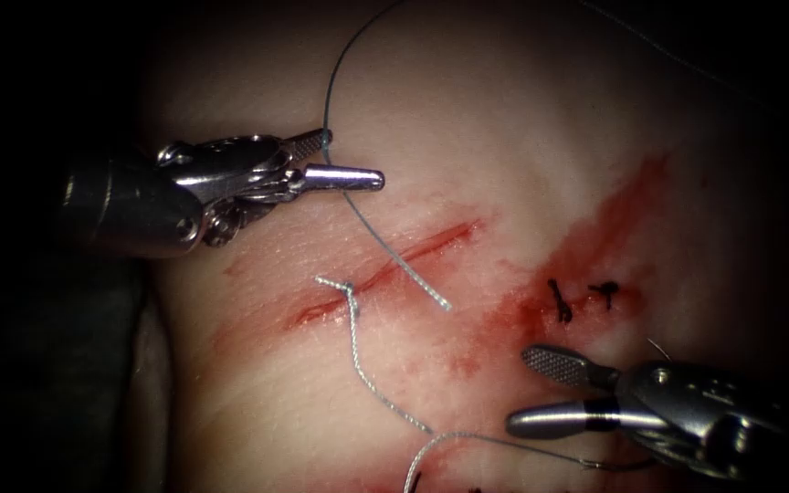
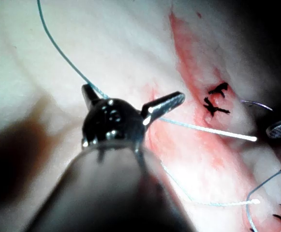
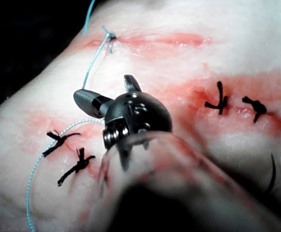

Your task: Wound Closure

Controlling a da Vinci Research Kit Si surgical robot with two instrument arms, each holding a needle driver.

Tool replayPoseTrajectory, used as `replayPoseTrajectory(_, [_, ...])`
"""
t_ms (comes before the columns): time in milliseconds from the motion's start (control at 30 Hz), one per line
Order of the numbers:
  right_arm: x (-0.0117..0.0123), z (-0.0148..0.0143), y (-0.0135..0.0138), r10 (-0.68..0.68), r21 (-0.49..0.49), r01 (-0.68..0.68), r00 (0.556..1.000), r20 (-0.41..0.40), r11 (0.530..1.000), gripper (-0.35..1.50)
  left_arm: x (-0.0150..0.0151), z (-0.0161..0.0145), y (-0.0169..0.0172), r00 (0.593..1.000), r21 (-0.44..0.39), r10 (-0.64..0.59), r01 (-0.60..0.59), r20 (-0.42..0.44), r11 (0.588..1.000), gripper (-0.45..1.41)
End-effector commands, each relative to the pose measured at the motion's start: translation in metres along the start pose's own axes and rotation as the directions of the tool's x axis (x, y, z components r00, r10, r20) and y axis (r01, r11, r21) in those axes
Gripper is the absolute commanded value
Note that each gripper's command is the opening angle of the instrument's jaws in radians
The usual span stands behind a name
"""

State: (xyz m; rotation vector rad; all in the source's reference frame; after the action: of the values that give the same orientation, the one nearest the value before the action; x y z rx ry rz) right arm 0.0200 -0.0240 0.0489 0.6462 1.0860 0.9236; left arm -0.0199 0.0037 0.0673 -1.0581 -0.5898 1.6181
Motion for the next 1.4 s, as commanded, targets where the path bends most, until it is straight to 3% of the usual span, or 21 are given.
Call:
replayPoseTrajectory(33, [0.0, 0.0006, -0.0002, 0.001, 0.005, -0.001, 1.0, -0.005, 1.0, 1.38, -0.0001, 0.0004, -0.0001, 0.997, -0.004, 0.069, -0.069, 0.033, 0.998, 1.31])
replayPoseTrajectory(200, [0.0001, -0.0011, -0.0006, 0.003, 0.025, -0.003, 1.0, -0.007, 1.0, 1.38, 0.0013, -0.0011, 0.0004, 0.974, -0.033, 0.187, -0.184, 0.129, 0.982, 1.31])
replayPoseTrajectory(400, [-0.0003, -0.0066, -0.0015, 0.038, 0.065, -0.039, 0.999, 0.02, 0.997, 1.38, 0.0037, -0.0035, 0.0013, 0.936, -0.065, 0.312, -0.305, 0.16, 0.95, 1.4])
replayPoseTrajectory(500, [0.0001, -0.0092, -0.0014, 0.042, 0.083, -0.045, 0.999, 0.028, 0.996, 1.16, 0.0047, -0.0049, 0.0016, 0.903, -0.067, 0.388, -0.383, 0.183, 0.921, 1.4])
replayPoseTrajectory(633, [0.0015, -0.0104, 0.0001, 0.06, 0.076, -0.062, 0.998, 0.025, 0.995, 1.16, 0.0062, -0.007, 0.0016, 0.774, -0.023, 0.562, -0.582, 0.293, 0.813, 1.4])
replayPoseTrajectory(667, [0.0016, -0.0104, 0.0003, 0.062, 0.075, -0.063, 0.998, 0.024, 0.995, 1.15, 0.0065, -0.0074, 0.0015, 0.701, -0.006, 0.621, -0.661, 0.351, 0.75, 1.4])
replayPoseTrajectory(733, [0.0015, -0.0101, 0.0007, 0.06, 0.071, -0.061, 0.998, 0.021, 0.996, 1.15, 0.0064, -0.0076, 0.0014, 0.592, -0.018, 0.665, -0.741, 0.456, 0.672, 1.4])
replayPoseTrajectory(833, [0.0007, -0.009, 0.0008, 0.051, 0.067, -0.052, 0.999, 0.017, 0.996, 1.21, 0.0052, -0.0072, 0.0012, 0.502, -0.084, 0.659, -0.757, 0.56, 0.648, 1.33])
replayPoseTrajectory(900, [0.0002, -0.0083, 0.0006, 0.044, 0.068, -0.045, 0.999, 0.018, 0.997, 1.26, 0.0038, -0.0066, 0.0014, 0.469, -0.158, 0.688, -0.752, 0.555, 0.64, 1.28])
replayPoseTrajectory(933, [-0.0001, -0.0078, 0.0005, 0.04, 0.067, -0.041, 0.999, 0.017, 0.997, 1.31, 0.0025, -0.0056, 0.0022, 0.413, -0.245, 0.742, -0.763, 0.528, 0.599, 1.26])
replayPoseTrajectory(1067, [-0.0005, -0.0074, 0.0004, 0.042, 0.066, -0.043, 0.999, 0.017, 0.997, 1.31, 0.0008, -0.0031, 0.0055, 0.308, -0.355, 0.822, -0.789, 0.479, 0.502, 1.16])
replayPoseTrajectory(1267, [-0.0005, -0.0075, 0.0005, 0.042, 0.066, -0.043, 0.999, 0.017, 0.997, 1.33, -0.0016, -0.0003, 0.0098, 0.19, -0.466, 0.897, -0.801, 0.399, 0.376, 0.91])
replayPoseTrajectory(1400, [-0.0005, -0.0075, 0.0005, 0.042, 0.066, -0.043, 0.999, 0.017, 0.997, 1.33, -0.0024, 0.0005, 0.0111, 0.135, -0.528, 0.929, -0.79, 0.345, 0.311, 0.83])
